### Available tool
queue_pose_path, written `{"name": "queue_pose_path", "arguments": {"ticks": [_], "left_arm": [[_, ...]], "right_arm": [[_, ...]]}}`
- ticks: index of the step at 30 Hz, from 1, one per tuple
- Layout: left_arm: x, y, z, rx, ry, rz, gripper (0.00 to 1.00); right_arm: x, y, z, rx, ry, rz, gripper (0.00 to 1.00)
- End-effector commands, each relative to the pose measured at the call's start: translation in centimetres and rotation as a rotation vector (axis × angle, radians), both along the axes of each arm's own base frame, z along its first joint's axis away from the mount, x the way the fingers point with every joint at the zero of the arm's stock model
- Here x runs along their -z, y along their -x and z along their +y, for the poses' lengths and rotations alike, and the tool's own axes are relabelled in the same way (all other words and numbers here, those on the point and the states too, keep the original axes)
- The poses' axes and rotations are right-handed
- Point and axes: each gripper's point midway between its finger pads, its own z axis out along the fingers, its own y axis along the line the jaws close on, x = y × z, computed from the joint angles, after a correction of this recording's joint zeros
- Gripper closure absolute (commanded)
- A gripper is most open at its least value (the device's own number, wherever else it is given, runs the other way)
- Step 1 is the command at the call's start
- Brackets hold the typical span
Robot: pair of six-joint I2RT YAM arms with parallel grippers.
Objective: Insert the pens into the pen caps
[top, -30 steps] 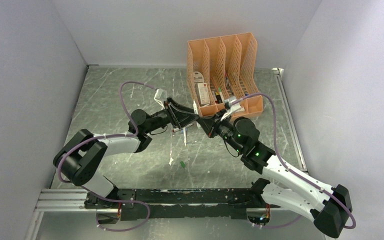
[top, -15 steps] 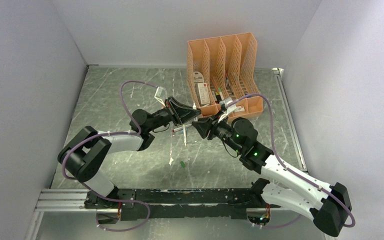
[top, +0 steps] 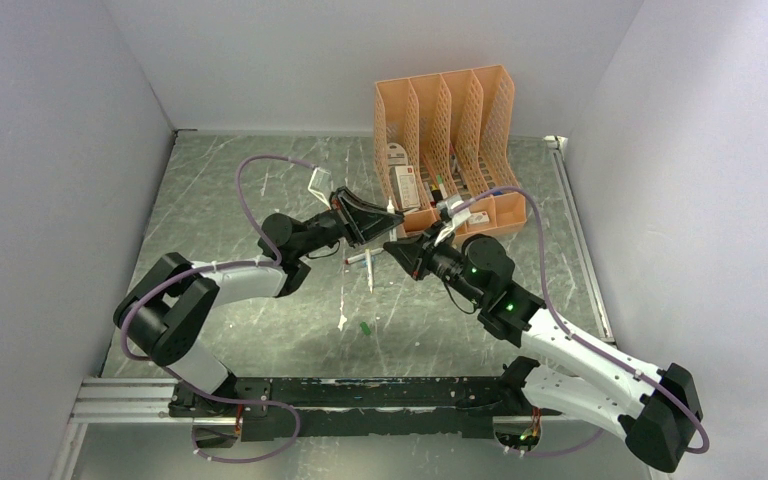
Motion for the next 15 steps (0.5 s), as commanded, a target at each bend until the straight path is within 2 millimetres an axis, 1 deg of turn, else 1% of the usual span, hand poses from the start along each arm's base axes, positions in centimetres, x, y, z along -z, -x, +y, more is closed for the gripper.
{"name": "queue_pose_path", "arguments": {"ticks": [1, 3, 7, 12, 14, 15], "left_arm": [[-2.0, 1.5, 0.2, 0.065, 0.08, -0.042, 0.63], [-1.6, 1.7, 0.2, 0.079, 0.098, -0.026, 0.6], [-1.4, 2.3, 0.2, 0.113, 0.128, -0.017, 0.6], [-1.3, 2.2, 0.1, 0.099, 0.112, -0.016, 0.72], [-1.3, 2.1, 0.1, 0.087, 0.102, -0.022, 0.79], [-1.3, 2.1, 0.1, 0.084, 0.099, -0.024, 0.84]], "right_arm": [[-1.6, 0.2, -0.1, 0.0, -0.051, -0.045, 1.0], [-2.2, 0.1, -0.2, 0.005, -0.06, -0.057, 1.0], [-2.8, -0.2, -0.3, 0.02, -0.065, -0.069, 1.0], [-2.9, -0.2, -0.3, 0.021, -0.068, -0.069, 1.0], [-2.9, -0.2, -0.3, 0.021, -0.069, -0.068, 1.0], [-2.9, -0.2, -0.3, 0.022, -0.069, -0.065, 1.0]]}}
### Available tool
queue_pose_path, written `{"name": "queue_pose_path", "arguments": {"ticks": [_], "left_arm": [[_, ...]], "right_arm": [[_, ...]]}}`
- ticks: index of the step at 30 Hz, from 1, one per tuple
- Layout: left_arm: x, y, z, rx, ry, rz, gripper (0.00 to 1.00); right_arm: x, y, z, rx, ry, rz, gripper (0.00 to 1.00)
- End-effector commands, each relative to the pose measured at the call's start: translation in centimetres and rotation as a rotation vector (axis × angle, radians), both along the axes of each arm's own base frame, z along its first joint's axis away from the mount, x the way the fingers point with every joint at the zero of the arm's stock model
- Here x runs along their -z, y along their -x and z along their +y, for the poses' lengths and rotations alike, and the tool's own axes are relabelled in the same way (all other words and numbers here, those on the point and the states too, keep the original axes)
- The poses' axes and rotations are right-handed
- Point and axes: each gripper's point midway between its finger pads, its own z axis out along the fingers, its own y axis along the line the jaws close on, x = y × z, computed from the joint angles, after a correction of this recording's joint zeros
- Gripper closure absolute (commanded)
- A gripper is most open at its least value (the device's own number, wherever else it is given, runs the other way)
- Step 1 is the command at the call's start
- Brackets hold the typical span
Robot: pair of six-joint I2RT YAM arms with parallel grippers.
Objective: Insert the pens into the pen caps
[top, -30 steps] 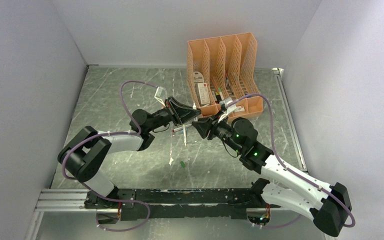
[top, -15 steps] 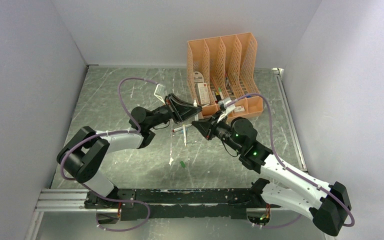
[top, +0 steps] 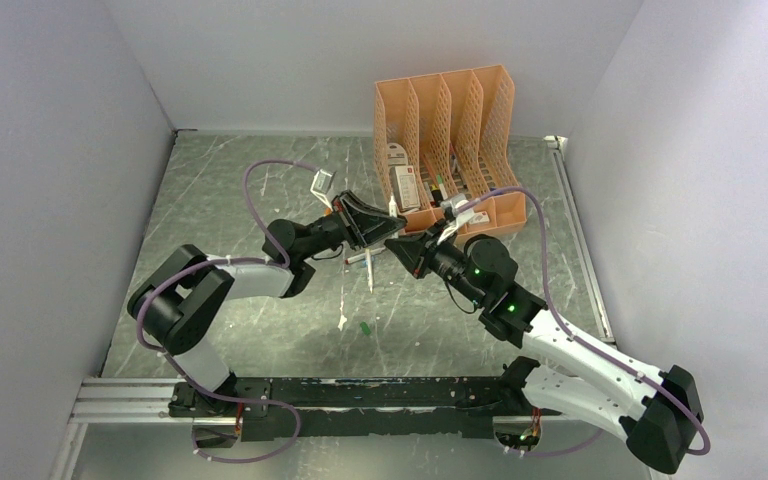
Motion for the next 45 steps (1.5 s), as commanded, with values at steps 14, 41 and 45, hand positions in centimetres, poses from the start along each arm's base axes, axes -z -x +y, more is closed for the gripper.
{"name": "queue_pose_path", "arguments": {"ticks": [14, 41, 45], "left_arm": [[-0.6, -3.8, 4.6, -0.208, -0.196, -0.141, 0.93], [1.6, -3.9, 6.7, -0.302, -0.354, -0.157, 0.93], [1.9, -3.7, 6.9, -0.303, -0.36, -0.152, 0.93]], "right_arm": [[11.8, -4.2, -8.8, 0.394, 0.272, 0.425, 0.58], [25.5, -11.4, -15.9, 0.796, 0.501, 0.572, 0.49], [26.3, -11.7, -16.4, 0.823, 0.52, 0.568, 0.5]]}}
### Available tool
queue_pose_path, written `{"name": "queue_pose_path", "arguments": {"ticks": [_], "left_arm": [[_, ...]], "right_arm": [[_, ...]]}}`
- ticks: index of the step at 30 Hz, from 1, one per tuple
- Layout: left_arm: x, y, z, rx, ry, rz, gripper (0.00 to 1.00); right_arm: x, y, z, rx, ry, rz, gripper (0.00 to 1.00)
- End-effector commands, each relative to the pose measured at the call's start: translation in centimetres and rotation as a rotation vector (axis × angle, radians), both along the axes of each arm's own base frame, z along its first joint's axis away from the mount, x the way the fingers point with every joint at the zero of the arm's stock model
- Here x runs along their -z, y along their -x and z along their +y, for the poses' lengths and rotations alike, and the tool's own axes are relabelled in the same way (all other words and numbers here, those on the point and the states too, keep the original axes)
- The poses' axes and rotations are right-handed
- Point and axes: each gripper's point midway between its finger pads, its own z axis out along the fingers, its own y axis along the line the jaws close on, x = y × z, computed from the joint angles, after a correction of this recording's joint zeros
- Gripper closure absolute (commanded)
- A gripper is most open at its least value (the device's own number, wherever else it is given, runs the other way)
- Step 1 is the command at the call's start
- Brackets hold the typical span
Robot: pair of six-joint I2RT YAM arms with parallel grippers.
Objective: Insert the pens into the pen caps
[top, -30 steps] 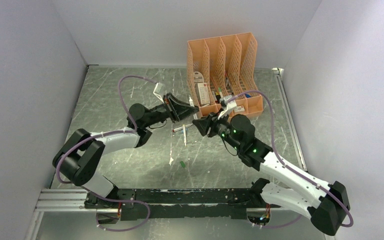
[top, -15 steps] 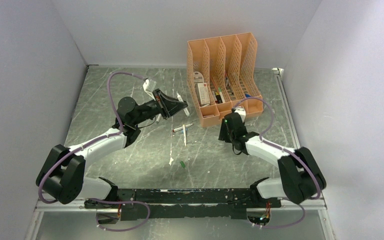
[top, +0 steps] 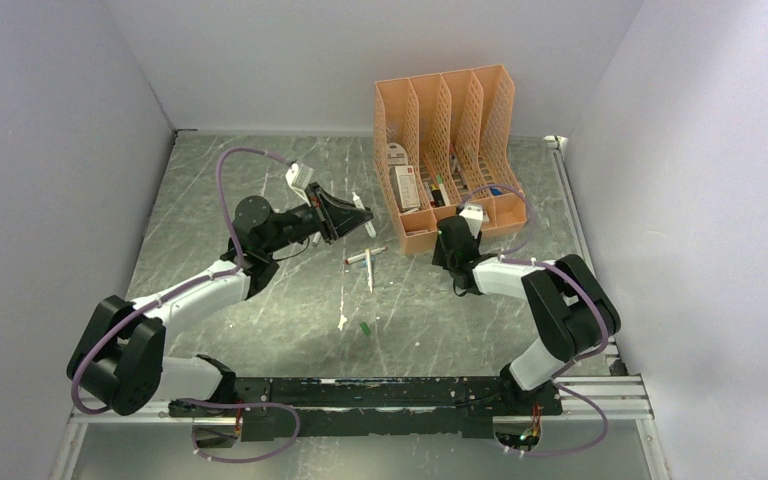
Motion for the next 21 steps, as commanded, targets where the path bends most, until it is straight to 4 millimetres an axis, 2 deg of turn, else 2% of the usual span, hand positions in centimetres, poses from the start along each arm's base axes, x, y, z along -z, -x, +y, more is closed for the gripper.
{"name": "queue_pose_path", "arguments": {"ticks": [1, 3, 7, 12, 14, 18, 21], "left_arm": [[-0.1, 0.2, 0.6, -0.016, -0.008, -0.025, 0.93], [-0.1, 0.2, 0.7, -0.017, -0.011, -0.025, 0.93], [0.0, 0.2, 0.7, -0.015, -0.014, -0.024, 0.93], [0.1, 0.2, 0.5, -0.005, -0.009, -0.018, 0.93], [0.1, 0.2, 0.5, -0.004, -0.01, -0.018, 0.93], [0.2, 0.0, 0.6, -0.013, -0.018, -0.022, 0.93], [0.3, -0.1, 0.7, -0.018, -0.023, -0.02, 0.93]], "right_arm": [[1.5, -0.2, -0.8, 0.031, 0.038, 0.011, 0.51], [1.6, -0.3, -1.2, 0.044, 0.054, 0.002, 0.53], [1.7, -0.3, -1.3, 0.05, 0.056, -0.01, 0.65], [1.5, 0.4, -1.7, 0.049, 0.056, -0.017, 0.93], [1.2, 1.1, -1.3, 0.026, 0.048, -0.02, 1.0], [0.3, 3.4, 1.4, -0.101, 0.049, -0.021, 1.0], [-0.5, 5.2, 4.4, -0.274, 0.009, -0.016, 1.0]]}}
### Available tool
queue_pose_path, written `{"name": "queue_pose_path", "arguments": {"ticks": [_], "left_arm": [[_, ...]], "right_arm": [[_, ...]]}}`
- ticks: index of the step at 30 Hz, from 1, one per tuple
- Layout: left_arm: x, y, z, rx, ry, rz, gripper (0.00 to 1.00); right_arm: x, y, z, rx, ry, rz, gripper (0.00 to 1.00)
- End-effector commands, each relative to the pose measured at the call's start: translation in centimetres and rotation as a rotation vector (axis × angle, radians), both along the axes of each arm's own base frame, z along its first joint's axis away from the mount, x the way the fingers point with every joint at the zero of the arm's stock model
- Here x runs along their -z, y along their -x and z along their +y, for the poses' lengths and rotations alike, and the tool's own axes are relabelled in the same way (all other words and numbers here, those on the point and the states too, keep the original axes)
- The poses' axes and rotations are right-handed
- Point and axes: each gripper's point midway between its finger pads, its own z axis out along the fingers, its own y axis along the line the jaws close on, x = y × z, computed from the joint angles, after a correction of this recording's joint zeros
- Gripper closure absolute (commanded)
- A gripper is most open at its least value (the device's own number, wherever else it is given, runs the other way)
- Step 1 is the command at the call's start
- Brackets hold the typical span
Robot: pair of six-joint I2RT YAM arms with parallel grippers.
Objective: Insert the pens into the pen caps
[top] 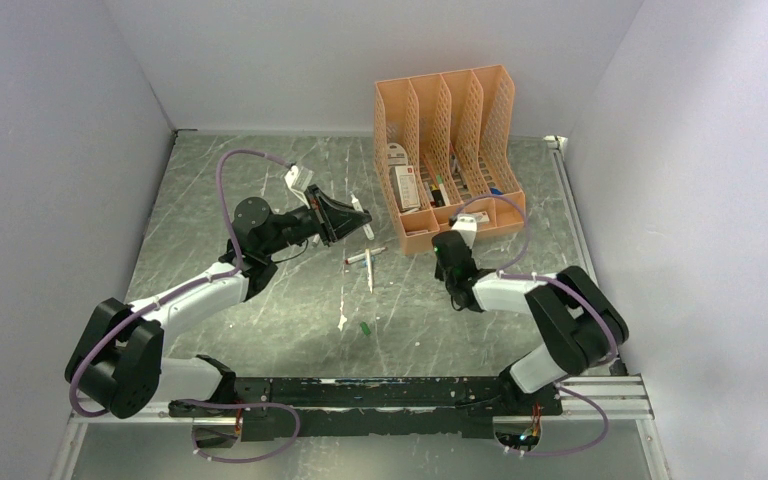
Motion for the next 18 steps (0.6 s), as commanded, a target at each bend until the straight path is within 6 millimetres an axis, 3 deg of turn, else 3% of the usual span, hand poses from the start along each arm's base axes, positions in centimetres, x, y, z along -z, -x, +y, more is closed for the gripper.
{"name": "queue_pose_path", "arguments": {"ticks": [1, 8, 13, 14, 17, 18], "left_arm": [[-0.2, -0.3, 0.4, -0.011, -0.004, -0.022, 0.93], [0.1, -0.7, 0.4, 0.008, 0.014, -0.002, 0.93], [0.3, -0.8, 0.5, 0.002, 0.003, 0.004, 0.93], [0.5, -0.8, 0.5, -0.001, -0.001, 0.008, 0.93], [0.5, -0.8, 0.6, -0.002, -0.004, 0.013, 0.93], [0.6, -0.9, 0.6, -0.003, -0.004, 0.016, 0.93]], "right_arm": [[-0.3, 3.3, 4.0, -0.255, -0.032, 0.052, 1.0], [-0.3, 8.2, 9.8, -0.569, -0.027, 0.107, 1.0], [-0.1, 10.1, 10.8, -0.64, -0.092, 0.141, 0.99], [-0.3, 10.0, 10.7, -0.621, -0.095, 0.138, 0.85], [-1.6, 9.4, 10.4, -0.571, -0.117, 0.096, 0.68], [-2.2, 9.3, 10.5, -0.567, -0.128, 0.078, 0.67]]}}
